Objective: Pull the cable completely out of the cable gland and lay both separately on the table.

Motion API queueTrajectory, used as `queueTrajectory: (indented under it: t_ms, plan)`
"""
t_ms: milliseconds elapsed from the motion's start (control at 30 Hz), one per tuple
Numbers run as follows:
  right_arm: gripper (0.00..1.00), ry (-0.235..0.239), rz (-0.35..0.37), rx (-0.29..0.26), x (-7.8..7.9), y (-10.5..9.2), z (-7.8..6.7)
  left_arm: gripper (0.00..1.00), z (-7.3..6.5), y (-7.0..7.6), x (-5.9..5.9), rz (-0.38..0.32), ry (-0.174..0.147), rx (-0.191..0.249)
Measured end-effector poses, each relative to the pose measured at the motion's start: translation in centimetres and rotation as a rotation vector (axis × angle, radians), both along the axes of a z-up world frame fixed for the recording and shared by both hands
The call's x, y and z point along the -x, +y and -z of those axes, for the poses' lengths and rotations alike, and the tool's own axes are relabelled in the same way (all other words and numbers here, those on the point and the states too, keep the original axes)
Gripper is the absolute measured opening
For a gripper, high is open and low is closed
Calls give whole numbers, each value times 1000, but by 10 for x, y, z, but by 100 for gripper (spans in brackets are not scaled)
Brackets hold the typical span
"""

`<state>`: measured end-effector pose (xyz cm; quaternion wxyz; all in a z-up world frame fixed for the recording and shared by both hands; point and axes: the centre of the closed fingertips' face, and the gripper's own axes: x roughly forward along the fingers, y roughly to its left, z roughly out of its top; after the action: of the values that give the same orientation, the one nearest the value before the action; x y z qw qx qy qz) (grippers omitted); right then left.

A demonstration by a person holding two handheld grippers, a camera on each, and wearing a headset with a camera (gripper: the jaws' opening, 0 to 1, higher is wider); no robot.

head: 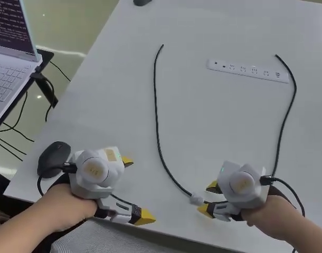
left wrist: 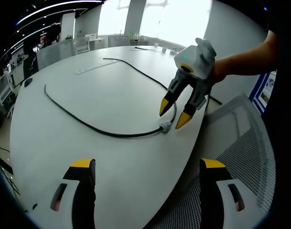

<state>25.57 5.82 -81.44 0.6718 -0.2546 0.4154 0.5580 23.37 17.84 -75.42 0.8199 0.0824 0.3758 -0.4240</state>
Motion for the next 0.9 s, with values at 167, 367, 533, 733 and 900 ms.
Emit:
queueTrajectory:
  t_ms: [167,367,533,733,900]
  plan:
    - [22,18,-7,9,1,2,4,89,0,0,0,5,2,3]
    - [14,32,-15,14,4,3,5,88,1,3,2,9,7,4]
    - [11,33,-15,18,4,3,7,87,2,4,4,14,12,3]
    - [9,38,-8,17,3,5,7,86,3,5,8,14,19,5]
    - [9,32,-18,22,5,6,9,84,4,5,11,15,25,6]
